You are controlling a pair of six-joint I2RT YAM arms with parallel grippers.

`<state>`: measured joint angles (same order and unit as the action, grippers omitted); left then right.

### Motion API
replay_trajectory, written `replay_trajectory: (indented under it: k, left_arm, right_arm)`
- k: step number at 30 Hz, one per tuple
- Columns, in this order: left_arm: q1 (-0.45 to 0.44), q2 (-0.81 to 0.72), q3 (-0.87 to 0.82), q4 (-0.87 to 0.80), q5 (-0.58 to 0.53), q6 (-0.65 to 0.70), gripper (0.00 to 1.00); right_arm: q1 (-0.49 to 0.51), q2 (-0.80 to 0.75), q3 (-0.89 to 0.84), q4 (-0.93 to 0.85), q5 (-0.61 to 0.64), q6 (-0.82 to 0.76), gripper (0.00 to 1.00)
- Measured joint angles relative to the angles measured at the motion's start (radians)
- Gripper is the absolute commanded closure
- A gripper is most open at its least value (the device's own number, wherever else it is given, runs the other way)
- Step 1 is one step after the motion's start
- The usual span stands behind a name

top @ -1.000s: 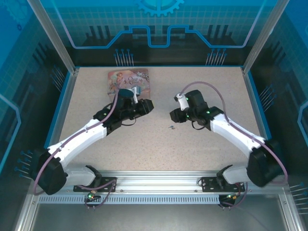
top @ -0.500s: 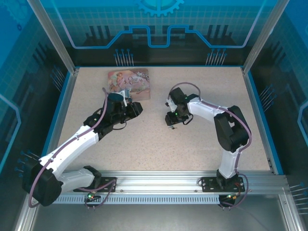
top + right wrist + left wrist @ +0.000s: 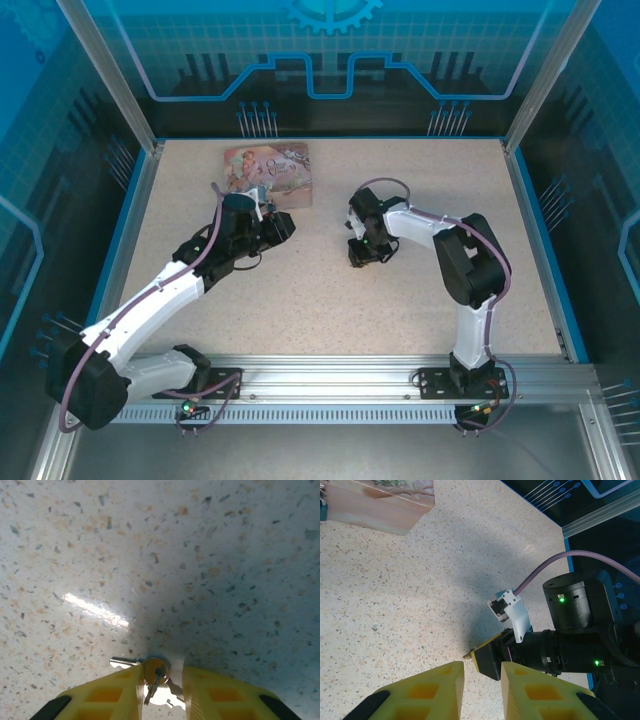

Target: Unlock a padlock with a key

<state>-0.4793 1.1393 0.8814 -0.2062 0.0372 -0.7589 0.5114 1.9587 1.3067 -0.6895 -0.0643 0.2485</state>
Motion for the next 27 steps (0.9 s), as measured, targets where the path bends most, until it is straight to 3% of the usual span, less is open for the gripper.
replay_trajectory:
  k: [7,12,20,27]
  left_arm:
    - [0.006,-0.004,0.0,-0.008,0.0,0.0,0.73]
    - [0.01,-0.009,-0.003,-0.015,0.0,0.003,0.73]
    - [0.019,-0.018,-0.004,-0.013,0.006,0.009,0.73]
    - [0.018,-0.008,-0.027,0.106,0.121,0.01,0.68]
  right_arm:
    - [0.0,0.002,0.002,0.022,-0.02,0.016,1.0]
    - [-0.013,-0.04,-0.072,0.113,-0.079,0.025,1.0]
    - [-0.111,-0.208,-0.3,0.306,-0.252,0.122,1.0]
    - [-0.158,-0.455,-0.456,0.525,-0.355,0.29,1.0]
